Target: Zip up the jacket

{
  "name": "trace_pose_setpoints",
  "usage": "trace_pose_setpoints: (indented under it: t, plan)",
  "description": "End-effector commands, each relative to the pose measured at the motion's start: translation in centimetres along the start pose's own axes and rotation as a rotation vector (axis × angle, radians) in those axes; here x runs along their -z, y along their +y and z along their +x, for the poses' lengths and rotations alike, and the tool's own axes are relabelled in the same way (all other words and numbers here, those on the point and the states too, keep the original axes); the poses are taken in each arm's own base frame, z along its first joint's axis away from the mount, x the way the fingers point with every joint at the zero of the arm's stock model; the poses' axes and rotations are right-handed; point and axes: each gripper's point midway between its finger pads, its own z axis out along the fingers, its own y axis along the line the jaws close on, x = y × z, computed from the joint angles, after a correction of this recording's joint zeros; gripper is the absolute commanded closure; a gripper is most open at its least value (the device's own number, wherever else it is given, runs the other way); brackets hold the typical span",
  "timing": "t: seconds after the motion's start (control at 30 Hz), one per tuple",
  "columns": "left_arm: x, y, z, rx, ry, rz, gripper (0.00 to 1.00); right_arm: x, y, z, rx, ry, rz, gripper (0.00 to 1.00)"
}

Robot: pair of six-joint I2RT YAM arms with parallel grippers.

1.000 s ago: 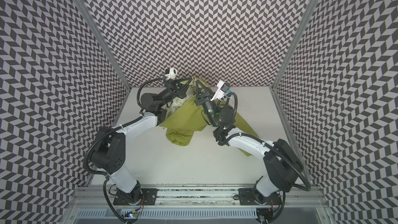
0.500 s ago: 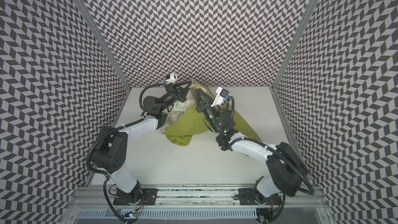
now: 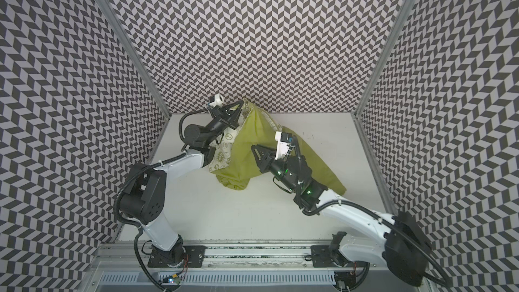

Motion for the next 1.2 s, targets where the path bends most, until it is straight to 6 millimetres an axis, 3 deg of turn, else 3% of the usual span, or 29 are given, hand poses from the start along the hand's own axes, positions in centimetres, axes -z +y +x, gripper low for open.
trace_pose_setpoints:
  t: [0.0, 0.07, 0.13, 0.27, 0.4, 0.6, 0.77, 1.17]
  plan:
    - [0.7, -1.0, 1.0, -0.001, 0.034, 0.027, 1.0, 1.6, -1.1, 0.1, 0.168, 0.21, 0.147, 0.65]
    - [1.3, -0.2, 1.4, 0.037, 0.041, 0.003, 1.0, 2.6, -1.6, -0.6, 0.274, 0.333, 0.237, 0.57]
    - [2.0, 0.9, 2.0, 0.091, 0.045, -0.027, 1.0, 3.3, -1.9, -1.5, 0.35, 0.398, 0.305, 0.56]
    - [3.8, 3.0, 3.9, 0.204, 0.083, -0.129, 1.0, 3.5, -0.1, -1.8, 0.445, 0.53, 0.265, 0.54]
    - [5.9, 5.3, 6.5, 0.321, 0.138, -0.282, 1.0, 3.2, 1.5, -1.1, 0.458, 0.625, 0.193, 0.57]
    - [10.1, 7.5, 11.0, 0.428, 0.241, -0.567, 1.0, 2.3, 2.2, 0.6, 0.451, 0.742, 0.129, 0.67]
    - [12.4, 6.5, 13.1, 0.418, 0.32, -0.726, 1.0, 1.6, 2.4, 2.0, 0.458, 0.826, 0.093, 0.61]
    - [12.9, 4.3, 13.9, 0.423, 0.379, -0.769, 1.0, 0.8, 4.2, 7.1, 0.658, 0.98, 0.041, 0.59]
